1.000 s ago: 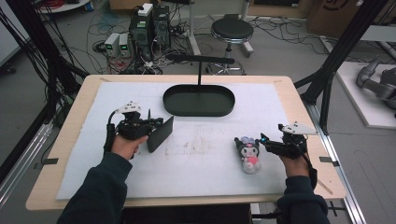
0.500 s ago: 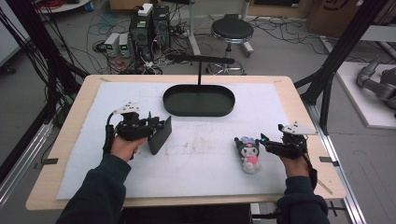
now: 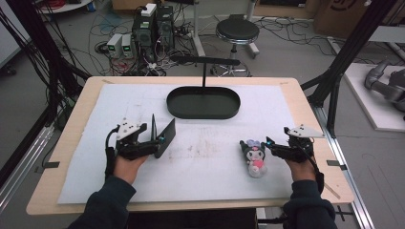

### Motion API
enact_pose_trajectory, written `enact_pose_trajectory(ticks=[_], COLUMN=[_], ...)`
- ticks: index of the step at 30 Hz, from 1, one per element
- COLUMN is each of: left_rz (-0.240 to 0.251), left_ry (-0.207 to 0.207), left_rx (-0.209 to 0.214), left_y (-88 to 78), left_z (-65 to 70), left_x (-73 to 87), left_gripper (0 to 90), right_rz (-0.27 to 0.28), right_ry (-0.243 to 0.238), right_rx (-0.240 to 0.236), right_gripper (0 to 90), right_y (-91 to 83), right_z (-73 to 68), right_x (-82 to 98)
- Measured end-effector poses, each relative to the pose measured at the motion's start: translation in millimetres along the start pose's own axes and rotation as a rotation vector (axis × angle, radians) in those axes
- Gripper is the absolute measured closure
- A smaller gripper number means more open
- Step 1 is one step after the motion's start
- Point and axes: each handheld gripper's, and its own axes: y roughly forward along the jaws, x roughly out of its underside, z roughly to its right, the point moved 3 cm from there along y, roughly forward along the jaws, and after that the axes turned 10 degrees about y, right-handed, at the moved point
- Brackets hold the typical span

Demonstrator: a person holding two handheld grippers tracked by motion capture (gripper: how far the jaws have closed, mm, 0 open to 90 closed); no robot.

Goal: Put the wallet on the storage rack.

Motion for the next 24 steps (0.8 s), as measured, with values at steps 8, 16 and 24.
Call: enact_pose_trajectory(ticks=[8, 16, 24], left_rz=[-0.062, -0.005, 0.112], left_ry=[-0.004, 0.001, 0.057], left_rx=[-0.002, 0.067, 0.091], left_y=[14.4, 18.7, 26.9], left_z=[-5.7, -19.9, -41.6], left_x=[12.6, -6.6, -47.1], left_gripper=[56.3, 76.7, 76.7], right_rz=[-0.002, 0.001, 0.005], right_ry=[-0.001, 0.004, 0.013], right_rx=[-0.001, 0.004, -0.004], right_gripper=[21.5, 21.6, 21.6], right_y=[0.7, -0.6, -1.2], right_z=[0.0, 3.0, 3.8], right_x=[0.1, 1.1, 1.2])
